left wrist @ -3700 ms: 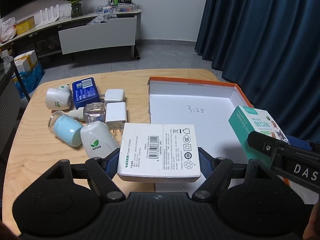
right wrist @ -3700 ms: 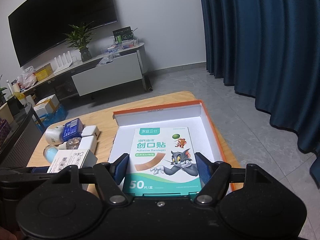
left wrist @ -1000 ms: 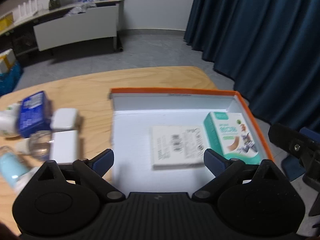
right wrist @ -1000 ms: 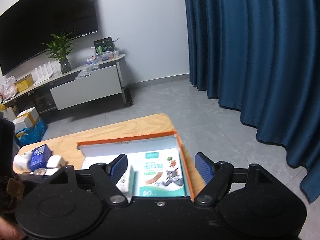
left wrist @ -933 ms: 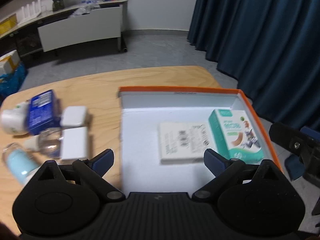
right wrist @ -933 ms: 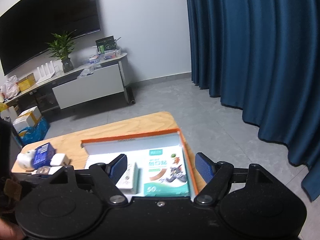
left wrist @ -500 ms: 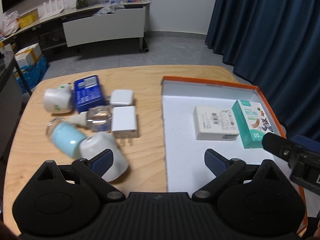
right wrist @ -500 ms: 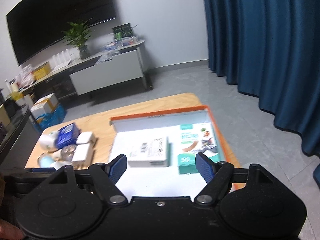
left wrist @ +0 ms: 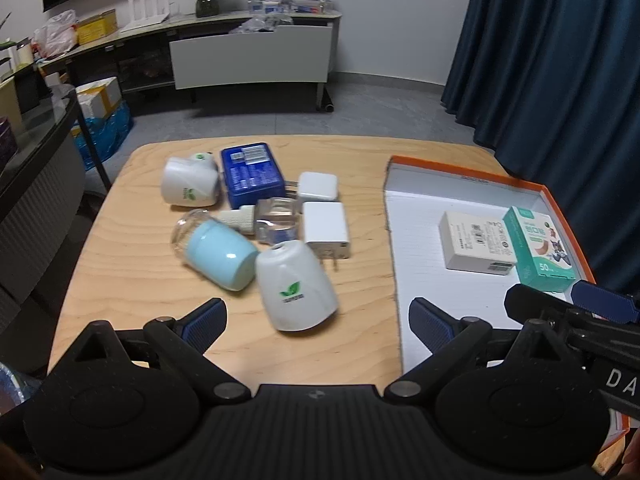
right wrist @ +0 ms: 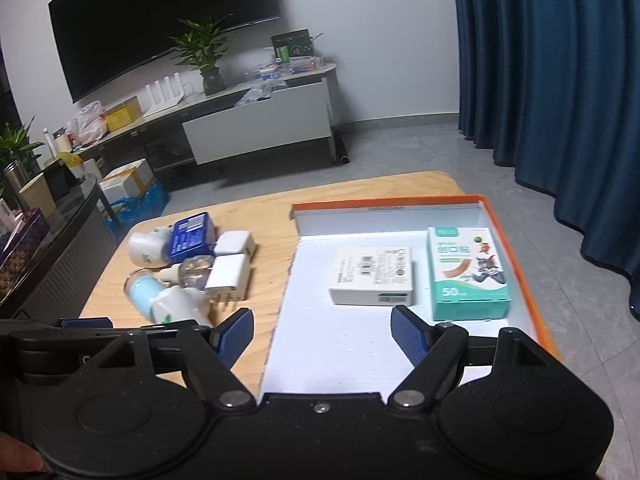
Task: Organize rigid objects
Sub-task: 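Lift both open tools out of the tray back toward the table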
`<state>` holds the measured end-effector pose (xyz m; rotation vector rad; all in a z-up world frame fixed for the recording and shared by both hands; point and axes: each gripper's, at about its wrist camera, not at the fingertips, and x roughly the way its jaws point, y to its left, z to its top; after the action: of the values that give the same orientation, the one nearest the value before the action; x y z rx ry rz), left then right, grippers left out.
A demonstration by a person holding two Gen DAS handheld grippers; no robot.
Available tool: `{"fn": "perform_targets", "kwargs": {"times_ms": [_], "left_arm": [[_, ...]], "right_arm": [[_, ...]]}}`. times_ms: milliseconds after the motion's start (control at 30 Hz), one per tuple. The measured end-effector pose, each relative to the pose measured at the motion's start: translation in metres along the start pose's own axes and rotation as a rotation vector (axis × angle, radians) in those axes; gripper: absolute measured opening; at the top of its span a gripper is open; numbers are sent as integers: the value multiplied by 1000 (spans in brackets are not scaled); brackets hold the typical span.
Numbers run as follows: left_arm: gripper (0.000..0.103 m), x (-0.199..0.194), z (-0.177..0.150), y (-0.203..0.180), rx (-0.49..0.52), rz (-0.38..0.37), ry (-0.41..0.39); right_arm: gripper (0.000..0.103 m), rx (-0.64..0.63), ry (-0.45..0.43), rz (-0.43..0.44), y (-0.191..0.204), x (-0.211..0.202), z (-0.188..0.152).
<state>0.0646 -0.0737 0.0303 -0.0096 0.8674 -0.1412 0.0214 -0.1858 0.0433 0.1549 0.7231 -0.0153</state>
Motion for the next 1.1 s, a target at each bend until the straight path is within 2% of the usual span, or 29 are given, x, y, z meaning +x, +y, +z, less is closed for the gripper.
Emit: {"fn": "perform_targets", "kwargs": {"times_ms": [633,867,1100], "left_arm": [[100,-8,-11,41,-56,33,-8],[100,-9,-20,58,-75,28,0],[100,-4,-28,80,-123,56,20]], "right_arm": [[89,-54,32,57,37,9,-5],[89,-82,57,90,50,14,-14],[89,-95,82,114,55,21,-20]]}}
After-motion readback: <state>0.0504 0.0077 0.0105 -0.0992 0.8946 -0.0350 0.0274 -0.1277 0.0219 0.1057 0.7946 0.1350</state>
